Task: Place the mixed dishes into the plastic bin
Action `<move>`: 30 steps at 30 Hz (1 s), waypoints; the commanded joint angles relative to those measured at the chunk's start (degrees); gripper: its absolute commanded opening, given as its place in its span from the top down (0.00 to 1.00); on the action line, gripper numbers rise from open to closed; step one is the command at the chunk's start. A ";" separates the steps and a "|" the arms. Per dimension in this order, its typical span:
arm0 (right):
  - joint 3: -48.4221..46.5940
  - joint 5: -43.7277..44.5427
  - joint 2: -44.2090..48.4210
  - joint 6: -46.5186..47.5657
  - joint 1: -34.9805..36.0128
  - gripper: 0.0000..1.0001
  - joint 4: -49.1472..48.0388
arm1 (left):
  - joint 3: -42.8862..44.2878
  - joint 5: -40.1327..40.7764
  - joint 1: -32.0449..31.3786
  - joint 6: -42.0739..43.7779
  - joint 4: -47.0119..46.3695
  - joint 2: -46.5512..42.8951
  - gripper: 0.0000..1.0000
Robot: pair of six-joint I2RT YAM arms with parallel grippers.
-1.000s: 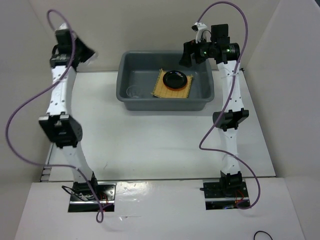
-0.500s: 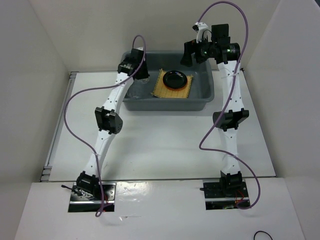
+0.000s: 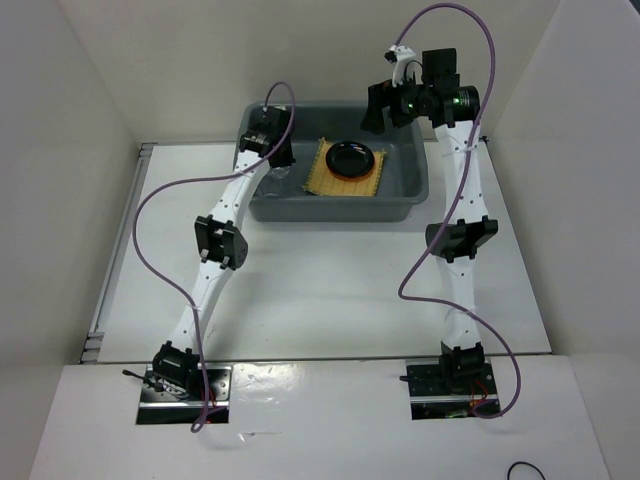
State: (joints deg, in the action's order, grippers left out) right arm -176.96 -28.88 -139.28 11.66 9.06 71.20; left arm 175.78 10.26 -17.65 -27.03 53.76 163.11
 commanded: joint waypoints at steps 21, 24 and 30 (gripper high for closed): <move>10.49 26.69 21.50 -9.55 1.49 0.02 -3.87 | 3.95 17.58 5.61 -1.44 9.42 -34.15 0.00; 13.30 25.02 26.68 -11.30 1.49 0.02 -3.35 | -0.41 21.02 8.06 -4.25 14.89 -44.16 0.00; 17.70 25.54 34.07 -14.20 1.49 0.02 -3.35 | -38.98 27.79 6.93 -8.93 17.28 -72.42 0.00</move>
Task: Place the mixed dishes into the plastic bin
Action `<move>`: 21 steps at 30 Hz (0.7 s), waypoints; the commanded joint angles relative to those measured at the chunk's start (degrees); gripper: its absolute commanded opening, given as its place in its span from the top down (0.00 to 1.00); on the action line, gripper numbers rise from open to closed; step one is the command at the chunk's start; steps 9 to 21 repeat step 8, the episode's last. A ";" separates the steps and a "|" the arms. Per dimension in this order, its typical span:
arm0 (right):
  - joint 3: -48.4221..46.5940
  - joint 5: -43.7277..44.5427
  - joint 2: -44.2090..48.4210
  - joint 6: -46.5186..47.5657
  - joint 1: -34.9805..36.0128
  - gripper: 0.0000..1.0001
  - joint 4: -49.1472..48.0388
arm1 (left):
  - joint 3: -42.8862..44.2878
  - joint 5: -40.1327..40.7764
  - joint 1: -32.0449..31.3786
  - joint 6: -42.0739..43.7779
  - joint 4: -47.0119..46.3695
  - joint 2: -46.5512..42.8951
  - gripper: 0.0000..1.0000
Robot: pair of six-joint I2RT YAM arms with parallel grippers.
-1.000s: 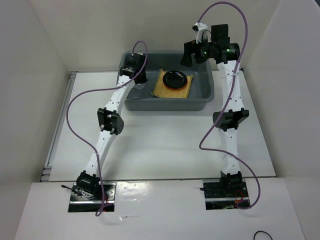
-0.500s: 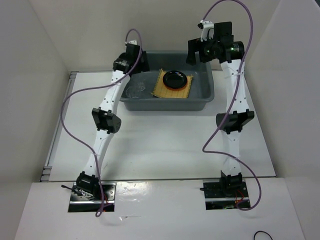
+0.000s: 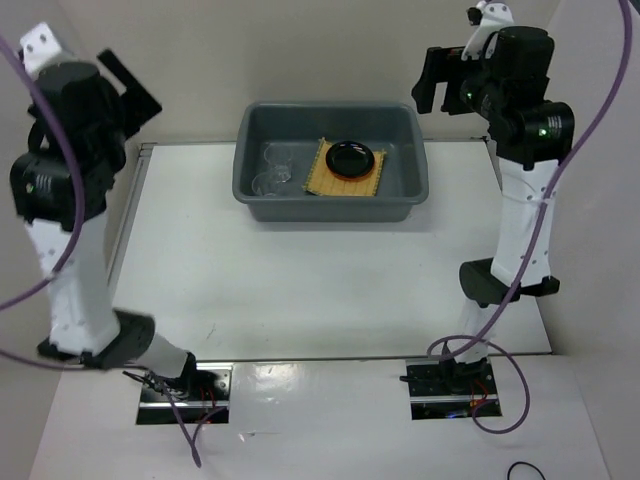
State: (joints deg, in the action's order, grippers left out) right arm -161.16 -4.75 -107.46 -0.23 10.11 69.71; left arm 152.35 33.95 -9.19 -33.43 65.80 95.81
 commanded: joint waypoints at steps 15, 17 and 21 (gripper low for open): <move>16.82 4.75 13.93 -2.23 0.44 0.02 -2.91 | -52.76 -8.54 1.98 4.41 -11.31 -32.70 0.00; 16.82 4.75 13.93 -2.23 0.44 0.02 -2.91 | -52.76 -8.54 1.98 4.41 -11.31 -32.70 0.00; 16.82 4.75 13.93 -2.23 0.44 0.02 -2.91 | -52.76 -8.54 1.98 4.41 -11.31 -32.70 0.00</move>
